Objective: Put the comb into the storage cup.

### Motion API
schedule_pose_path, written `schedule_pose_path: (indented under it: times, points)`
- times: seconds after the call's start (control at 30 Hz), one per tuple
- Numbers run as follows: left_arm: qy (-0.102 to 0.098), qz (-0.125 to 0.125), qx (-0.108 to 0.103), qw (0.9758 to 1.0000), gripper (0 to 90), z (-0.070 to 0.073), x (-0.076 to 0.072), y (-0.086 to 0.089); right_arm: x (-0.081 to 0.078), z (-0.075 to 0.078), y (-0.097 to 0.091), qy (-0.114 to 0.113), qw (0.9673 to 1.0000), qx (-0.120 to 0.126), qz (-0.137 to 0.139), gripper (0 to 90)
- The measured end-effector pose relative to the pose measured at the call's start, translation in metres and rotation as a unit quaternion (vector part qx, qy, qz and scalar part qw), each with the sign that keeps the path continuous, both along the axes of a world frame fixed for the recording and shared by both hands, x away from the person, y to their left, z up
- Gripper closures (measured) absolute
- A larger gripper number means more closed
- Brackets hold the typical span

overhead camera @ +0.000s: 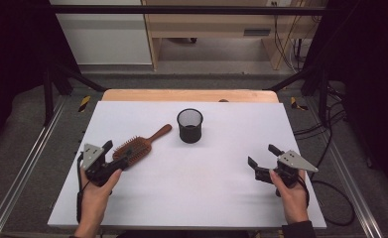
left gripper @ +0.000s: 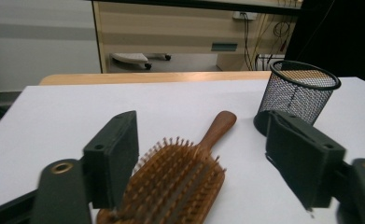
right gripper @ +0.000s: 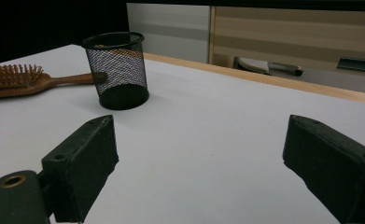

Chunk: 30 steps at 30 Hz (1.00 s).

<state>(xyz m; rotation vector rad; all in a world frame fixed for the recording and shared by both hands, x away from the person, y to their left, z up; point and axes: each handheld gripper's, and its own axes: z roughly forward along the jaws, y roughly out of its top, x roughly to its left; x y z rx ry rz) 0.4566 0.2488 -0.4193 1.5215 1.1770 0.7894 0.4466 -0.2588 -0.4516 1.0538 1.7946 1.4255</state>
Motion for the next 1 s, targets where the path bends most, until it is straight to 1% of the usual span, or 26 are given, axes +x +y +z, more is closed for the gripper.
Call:
schedule_pose_path:
  times: [0.1,0.17,0.2,0.3,0.33,0.37,0.4,0.43,0.47,0.5,0.57,0.6,0.63,0.67,0.73,0.77,0.8,0.83,0.87,0.9,0.93,0.97,1.0]
  points:
    - [0.014,-0.008,0.014,0.9998,33.6,0.003,0.021,-0.015,-0.001,0.0,0.001,-0.001,1.0,-0.002,0.001,10.0]
    - [0.023,-0.013,0.011,0.9996,36.8,0.005,0.034,-0.023,-0.001,0.001,0.001,-0.001,1.0,-0.001,0.003,10.0]
    - [0.027,-0.014,0.012,0.9995,37.5,0.005,0.04,-0.027,-0.001,0.001,0.001,-0.002,1.0,-0.001,0.004,10.1]
    - [0.038,-0.017,0.029,0.9987,38.1,0.007,0.058,-0.039,-0.002,0.001,0.002,-0.003,1.0,0.001,0.006,10.1]
    - [0.038,-0.017,0.029,0.9987,38.7,0.007,0.058,-0.039,-0.002,0.002,0.002,-0.004,1.0,0.002,0.006,10.2]
    - [0.045,-0.014,0.035,0.9982,39.1,0.007,0.069,-0.046,-0.003,0.002,0.002,-0.005,1.0,0.003,0.008,10.1]
    - [0.048,-0.013,0.037,0.9981,39.6,0.007,0.073,-0.047,-0.003,0.002,0.002,-0.006,0.9999,0.004,0.009,10.2]
    - [0.048,-0.013,0.037,0.9981,40.5,0.007,0.073,-0.047,-0.003,0.002,0.002,-0.006,0.9999,0.004,0.009,10.2]
    - [0.054,-0.011,0.04,0.9977,40.9,0.007,0.082,-0.052,-0.003,0.002,0.002,-0.007,0.9999,0.003,0.011,10.2]
    - [0.054,-0.011,0.04,0.9977,41.3,0.007,0.082,-0.052,-0.003,0.002,0.002,-0.007,0.9999,0.003,0.011,10.2]
    - [0.061,-0.005,0.046,0.9971,42.5,0.006,0.09,-0.055,-0.003,0.003,0.003,-0.008,0.9998,0.005,0.015,10.2]
    - [0.063,0.005,0.043,0.9971,44.2,0.005,0.096,-0.057,-0.003,0.003,0.003,-0.008,0.9998,0.006,0.016,10.2]
    - [0.063,0.005,0.043,0.9971,46.1,0.005,0.096,-0.057,-0.003,0.003,0.004,-0.008,0.9998,0.006,0.017,10.2]
    - [0.067,0.009,0.028,0.9973,47.5,0.004,0.101,-0.057,-0.004,0.003,0.004,-0.008,0.9998,0.006,0.017,10.2]
    - [0.065,0.017,0.037,0.997,51.7,0.002,0.105,-0.058,-0.004,0.003,0.004,-0.008,0.9998,0.005,0.019,10.3]
    - [0.065,0.017,0.037,0.997,54.5,0.002,0.105,-0.058,-0.004,0.003,0.004,-0.008,0.9998,0.005,0.019,10.3]
    - [0.067,0.02,0.04,0.9968,54.5,0.001,0.107,-0.057,-0.004,0.003,0.004,-0.008,0.9998,0.005,0.019,10.2]
    - [0.075,0.021,0.036,0.9963,59.3,-0.001,0.11,-0.057,-0.005,0.003,0.004,-0.008,0.9998,0.007,0.019,10.3]
    - [0.079,0.02,0.035,0.9961,62.7,-0.002,0.111,-0.056,-0.005,0.003,0.004,-0.008,0.9998,0.007,0.019,10.3]
    - [0.081,0.017,0.038,0.9959,66.6,-0.003,0.112,-0.056,-0.005,0.004,0.004,-0.009,0.9998,0.007,0.019,10.4]
    - [0.083,0.011,0.04,0.9957,73.3,-0.004,0.112,-0.056,-0.005,0.004,0.004,-0.01,0.9998,0.008,0.018,10.4]
    - [0.083,0.011,0.04,0.9957,79.0,-0.004,0.112,-0.056,-0.005,0.004,0.004,-0.01,0.9998,0.008,0.018,10.4]
    - [0.086,0.01,0.048,0.9951,84.4,-0.004,0.112,-0.057,-0.005,0.004,0.003,-0.01,0.9998,0.008,0.016,10.4]
